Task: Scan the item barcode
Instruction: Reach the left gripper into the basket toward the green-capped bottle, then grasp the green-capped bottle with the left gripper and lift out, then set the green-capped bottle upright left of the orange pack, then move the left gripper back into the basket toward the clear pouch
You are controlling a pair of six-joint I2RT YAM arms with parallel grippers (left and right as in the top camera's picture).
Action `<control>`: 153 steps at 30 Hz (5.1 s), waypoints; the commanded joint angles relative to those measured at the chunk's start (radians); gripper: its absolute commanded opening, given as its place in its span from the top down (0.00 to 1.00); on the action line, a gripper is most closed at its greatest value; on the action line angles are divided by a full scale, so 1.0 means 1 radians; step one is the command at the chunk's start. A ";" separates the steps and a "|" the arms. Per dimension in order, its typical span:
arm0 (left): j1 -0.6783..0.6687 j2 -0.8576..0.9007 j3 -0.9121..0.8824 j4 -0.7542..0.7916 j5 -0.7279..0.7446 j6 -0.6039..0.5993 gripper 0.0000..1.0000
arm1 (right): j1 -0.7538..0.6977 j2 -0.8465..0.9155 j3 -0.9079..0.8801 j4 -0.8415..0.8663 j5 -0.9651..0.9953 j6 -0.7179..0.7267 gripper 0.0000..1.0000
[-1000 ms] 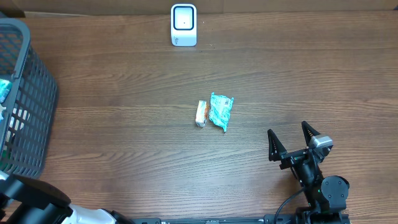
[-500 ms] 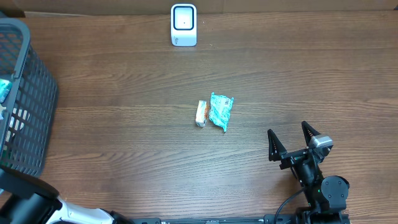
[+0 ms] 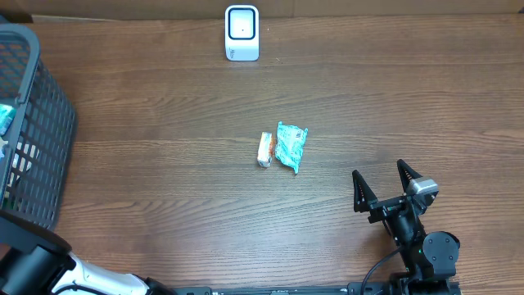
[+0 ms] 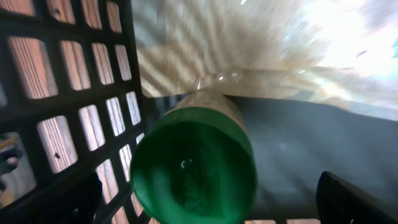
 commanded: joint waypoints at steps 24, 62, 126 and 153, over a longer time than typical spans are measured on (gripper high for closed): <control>-0.001 0.095 -0.008 0.035 0.012 -0.010 0.47 | -0.002 -0.010 -0.010 0.007 -0.002 -0.001 0.00; -0.011 0.080 0.952 -0.173 0.879 -0.010 0.64 | -0.002 -0.010 -0.010 0.007 -0.002 -0.001 0.00; -1.315 0.257 0.269 -0.207 0.263 0.132 0.07 | -0.002 -0.010 -0.010 0.007 -0.002 -0.001 0.00; -0.581 -0.048 1.190 -0.522 0.211 0.127 0.00 | -0.002 -0.010 -0.010 0.007 -0.002 -0.001 0.00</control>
